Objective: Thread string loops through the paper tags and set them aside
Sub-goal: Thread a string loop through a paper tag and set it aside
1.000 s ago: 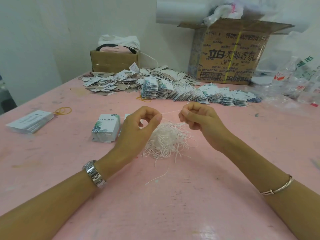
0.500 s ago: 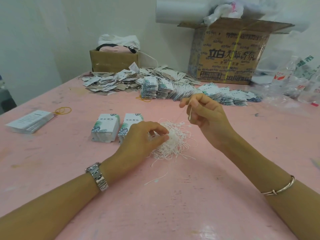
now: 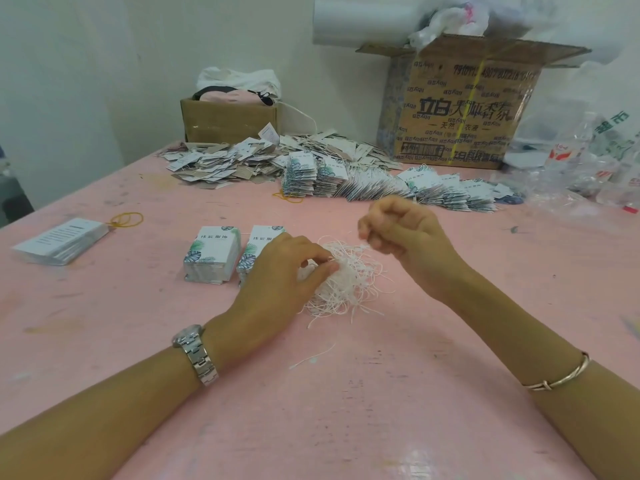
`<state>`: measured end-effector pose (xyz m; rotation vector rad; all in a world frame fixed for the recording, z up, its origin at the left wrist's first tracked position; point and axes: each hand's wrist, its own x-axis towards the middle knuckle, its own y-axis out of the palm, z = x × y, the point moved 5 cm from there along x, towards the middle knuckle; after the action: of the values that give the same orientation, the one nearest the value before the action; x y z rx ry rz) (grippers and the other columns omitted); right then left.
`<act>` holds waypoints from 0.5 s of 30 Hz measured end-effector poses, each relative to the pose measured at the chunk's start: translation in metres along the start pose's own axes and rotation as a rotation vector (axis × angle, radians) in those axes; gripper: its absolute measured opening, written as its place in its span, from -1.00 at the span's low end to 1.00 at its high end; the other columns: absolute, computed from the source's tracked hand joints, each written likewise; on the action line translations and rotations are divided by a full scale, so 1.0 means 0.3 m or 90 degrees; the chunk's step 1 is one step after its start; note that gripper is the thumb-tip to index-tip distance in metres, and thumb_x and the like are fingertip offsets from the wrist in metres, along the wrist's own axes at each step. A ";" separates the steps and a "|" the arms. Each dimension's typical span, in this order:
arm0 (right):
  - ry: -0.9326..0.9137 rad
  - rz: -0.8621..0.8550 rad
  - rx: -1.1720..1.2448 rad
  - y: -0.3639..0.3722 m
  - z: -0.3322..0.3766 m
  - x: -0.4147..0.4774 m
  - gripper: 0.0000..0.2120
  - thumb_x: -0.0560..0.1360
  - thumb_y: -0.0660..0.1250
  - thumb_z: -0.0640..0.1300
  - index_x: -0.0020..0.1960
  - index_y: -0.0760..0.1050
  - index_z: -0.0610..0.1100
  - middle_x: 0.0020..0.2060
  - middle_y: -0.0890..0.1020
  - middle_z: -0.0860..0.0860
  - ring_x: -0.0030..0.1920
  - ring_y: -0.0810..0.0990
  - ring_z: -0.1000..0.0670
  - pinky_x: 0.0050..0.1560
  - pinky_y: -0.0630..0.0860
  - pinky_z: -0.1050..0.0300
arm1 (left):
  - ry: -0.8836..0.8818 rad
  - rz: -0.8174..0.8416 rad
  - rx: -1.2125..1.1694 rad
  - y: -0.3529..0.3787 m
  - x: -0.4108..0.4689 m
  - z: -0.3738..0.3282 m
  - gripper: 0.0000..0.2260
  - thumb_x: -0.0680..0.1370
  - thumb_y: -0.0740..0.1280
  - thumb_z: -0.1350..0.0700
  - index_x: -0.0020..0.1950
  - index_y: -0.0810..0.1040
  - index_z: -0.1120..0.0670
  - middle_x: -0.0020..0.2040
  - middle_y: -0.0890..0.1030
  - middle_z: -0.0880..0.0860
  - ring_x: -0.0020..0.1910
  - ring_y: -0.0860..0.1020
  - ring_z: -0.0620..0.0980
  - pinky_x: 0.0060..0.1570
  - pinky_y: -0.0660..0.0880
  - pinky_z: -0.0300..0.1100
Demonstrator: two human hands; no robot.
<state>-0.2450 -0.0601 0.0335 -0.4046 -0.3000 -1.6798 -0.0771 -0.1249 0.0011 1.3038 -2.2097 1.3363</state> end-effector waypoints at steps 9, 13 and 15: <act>-0.011 -0.123 0.099 -0.074 0.026 0.013 -0.79 0.59 0.17 -0.36 -0.16 0.42 -0.15 -0.40 0.51 0.06 -0.37 0.41 0.12 -0.33 0.38 0.33 | 0.035 0.007 0.052 0.011 -0.002 -0.005 -0.91 0.55 0.42 0.09 -0.09 0.71 0.06 -0.18 0.65 -0.07 -0.13 0.44 0.01 -0.04 0.40 -0.07; -0.073 -0.188 0.213 -0.122 0.083 0.018 -0.77 0.59 0.16 -0.33 -0.20 0.40 -0.13 -0.40 0.48 0.07 -0.40 0.36 0.14 -0.30 0.35 0.33 | 0.038 0.033 0.072 0.016 -0.003 -0.005 -0.90 0.55 0.42 0.07 -0.06 0.72 0.06 -0.16 0.67 -0.07 -0.12 0.43 0.02 -0.01 0.40 -0.03; -0.065 -0.195 0.144 -0.130 0.093 0.014 -0.83 0.58 0.24 -0.24 -0.19 0.43 -0.12 -0.39 0.51 0.07 -0.41 0.36 0.14 -0.33 0.31 0.33 | 0.036 0.029 0.069 0.016 -0.004 -0.011 -0.90 0.54 0.42 0.08 -0.03 0.72 0.04 -0.13 0.67 -0.09 -0.09 0.44 0.00 0.01 0.40 -0.03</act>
<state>-0.2814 -0.0463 0.0616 -0.2860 -0.6478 -1.9007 -0.0810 -0.1208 -0.0005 1.2419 -2.1683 1.5104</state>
